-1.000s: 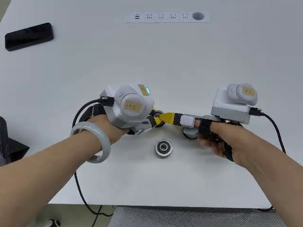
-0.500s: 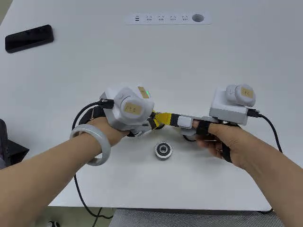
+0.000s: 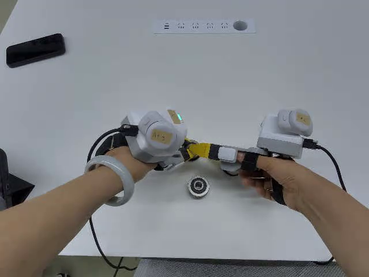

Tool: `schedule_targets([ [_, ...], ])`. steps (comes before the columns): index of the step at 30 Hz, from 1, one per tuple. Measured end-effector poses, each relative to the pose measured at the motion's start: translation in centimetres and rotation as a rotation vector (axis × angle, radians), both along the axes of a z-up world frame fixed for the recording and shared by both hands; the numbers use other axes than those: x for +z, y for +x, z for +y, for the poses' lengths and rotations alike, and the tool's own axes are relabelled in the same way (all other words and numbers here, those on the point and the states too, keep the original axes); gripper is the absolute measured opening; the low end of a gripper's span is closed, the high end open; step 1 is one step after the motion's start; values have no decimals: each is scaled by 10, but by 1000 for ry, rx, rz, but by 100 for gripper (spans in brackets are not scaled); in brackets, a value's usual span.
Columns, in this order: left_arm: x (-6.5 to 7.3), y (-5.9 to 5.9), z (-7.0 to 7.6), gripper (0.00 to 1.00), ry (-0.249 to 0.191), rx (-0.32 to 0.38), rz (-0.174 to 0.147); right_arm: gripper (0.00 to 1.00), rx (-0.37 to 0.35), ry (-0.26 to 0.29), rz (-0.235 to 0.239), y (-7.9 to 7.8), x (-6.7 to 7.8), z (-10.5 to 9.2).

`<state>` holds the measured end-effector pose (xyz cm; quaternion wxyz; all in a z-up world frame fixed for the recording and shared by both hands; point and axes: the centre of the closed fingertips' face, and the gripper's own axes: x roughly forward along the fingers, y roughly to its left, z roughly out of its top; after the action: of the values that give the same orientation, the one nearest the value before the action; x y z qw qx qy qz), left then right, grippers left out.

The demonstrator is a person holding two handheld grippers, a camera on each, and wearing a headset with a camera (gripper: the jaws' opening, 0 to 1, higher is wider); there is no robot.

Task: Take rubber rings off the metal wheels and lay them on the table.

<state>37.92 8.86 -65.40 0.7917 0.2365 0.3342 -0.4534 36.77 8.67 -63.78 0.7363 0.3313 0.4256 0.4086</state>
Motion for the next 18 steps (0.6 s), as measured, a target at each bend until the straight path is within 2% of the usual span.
schedule_targets([
  [4, 0, 0, 0, 14, 1, 1, 0, 31, 2, -8, -17, 0, 0, -2],
  [8, 0, 0, 0, 14, 1, 2, 0, 30, -3, -4, -9, 1, -1, -1],
  [18, 1, 0, 0, 14, 0, 1, 0, 13, -25, -74, -20, 7, -11, -7],
])
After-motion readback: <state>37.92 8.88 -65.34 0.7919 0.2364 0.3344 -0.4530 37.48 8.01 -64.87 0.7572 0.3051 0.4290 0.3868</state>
